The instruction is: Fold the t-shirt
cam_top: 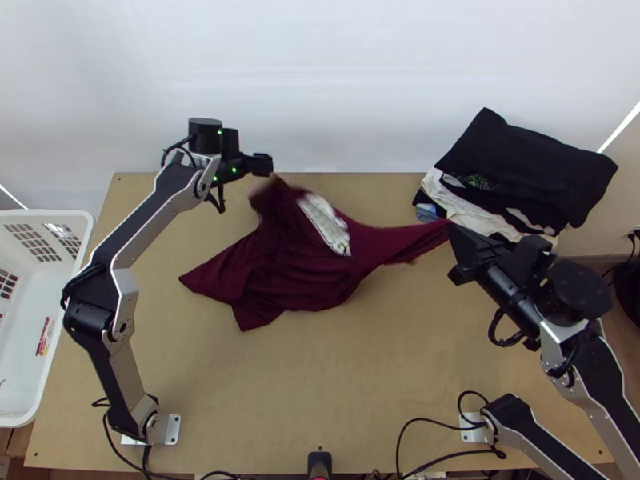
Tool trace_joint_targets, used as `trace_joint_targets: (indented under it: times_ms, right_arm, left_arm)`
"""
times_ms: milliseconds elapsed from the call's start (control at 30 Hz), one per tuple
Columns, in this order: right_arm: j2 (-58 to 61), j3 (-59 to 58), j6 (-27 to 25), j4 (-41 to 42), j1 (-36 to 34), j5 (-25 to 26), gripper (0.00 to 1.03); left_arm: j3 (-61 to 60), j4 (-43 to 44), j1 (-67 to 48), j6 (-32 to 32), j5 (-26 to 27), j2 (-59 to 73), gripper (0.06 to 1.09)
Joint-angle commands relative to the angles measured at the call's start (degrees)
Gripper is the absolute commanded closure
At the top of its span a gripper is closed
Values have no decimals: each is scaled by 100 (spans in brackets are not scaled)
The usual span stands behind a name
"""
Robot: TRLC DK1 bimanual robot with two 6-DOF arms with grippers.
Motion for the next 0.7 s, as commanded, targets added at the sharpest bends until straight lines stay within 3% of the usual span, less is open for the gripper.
trace_joint_targets:
  times_ms: [0,233,433,500,667]
  right_arm:
    - [147,-53,-80,125,1,78,100]
    - [639,-106,-221,503,1,78,100]
    - [956,-9,-229,767,37,70,100]
    - [1017,35,-221,767,37,70,100]
    - [1088,17,-221,890,45,70,100]
  left_arm:
    - [413,2,213,173,-38,-480,10]
    - [-35,-1246,283,1518,-38,-1851,10]
    - [-1740,-2046,-174,3803,-38,-3275,11]
    - [-2162,-2564,-438,4190,-47,-3653,11]
    - [-3349,-3144,-1193,4304,-38,-4540,11]
